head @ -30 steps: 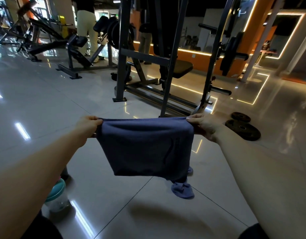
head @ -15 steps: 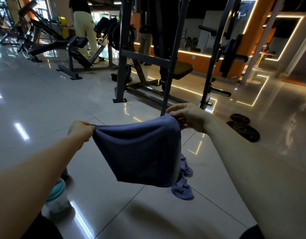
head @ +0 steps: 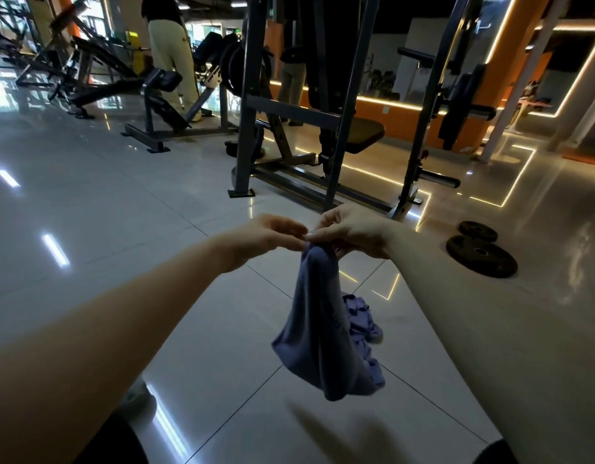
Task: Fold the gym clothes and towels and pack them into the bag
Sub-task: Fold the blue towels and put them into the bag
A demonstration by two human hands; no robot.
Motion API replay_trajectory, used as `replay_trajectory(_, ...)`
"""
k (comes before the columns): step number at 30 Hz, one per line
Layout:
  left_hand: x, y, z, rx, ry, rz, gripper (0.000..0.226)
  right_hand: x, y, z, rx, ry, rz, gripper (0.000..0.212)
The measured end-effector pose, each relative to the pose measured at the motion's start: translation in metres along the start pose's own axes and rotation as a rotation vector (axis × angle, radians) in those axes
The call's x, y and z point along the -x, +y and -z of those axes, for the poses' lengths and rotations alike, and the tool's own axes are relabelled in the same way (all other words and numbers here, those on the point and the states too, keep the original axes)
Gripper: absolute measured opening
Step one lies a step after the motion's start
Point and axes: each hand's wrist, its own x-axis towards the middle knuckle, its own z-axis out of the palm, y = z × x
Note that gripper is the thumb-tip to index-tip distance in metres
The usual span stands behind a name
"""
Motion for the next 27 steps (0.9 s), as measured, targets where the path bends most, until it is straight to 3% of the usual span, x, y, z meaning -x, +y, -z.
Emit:
replay_trajectory(3,-0.002,0.001,-0.011,-0.001,-0.062,-0.031,0.052,0.000,-0.001,-0.002,-0.004,-0.020,-0.011,0.031)
replay_trajectory(7,-0.005,0.005,-0.013,0.070,-0.042,-0.059,0.037,0.007,0.006,-0.005,-0.128,-0.082,-0.045,0.056)
replay_trajectory(10,-0.004,0.007,-0.011,0.071,-0.025,-0.059,0.020,0.013,0.019,-0.007,-0.277,-0.228,-0.088,0.044)
replay_trajectory(14,0.000,-0.001,-0.004,0.105,0.057,-0.010,0.027,0.014,0.030,-0.017,-0.264,-0.365,-0.124,0.052)
replay_trajectory(18,0.002,-0.011,0.011,0.167,0.149,0.024,0.008,0.009,0.035,-0.036,-0.116,-0.299,-0.196,0.037)
replay_trajectory(20,0.004,-0.017,0.016,0.150,0.199,0.036,0.013,0.007,0.040,-0.040,-0.060,-0.268,-0.187,0.029)
replay_trajectory(27,0.006,-0.047,0.029,0.119,0.384,0.118,0.013,0.018,0.055,-0.032,0.234,-0.098,-0.191,0.044)
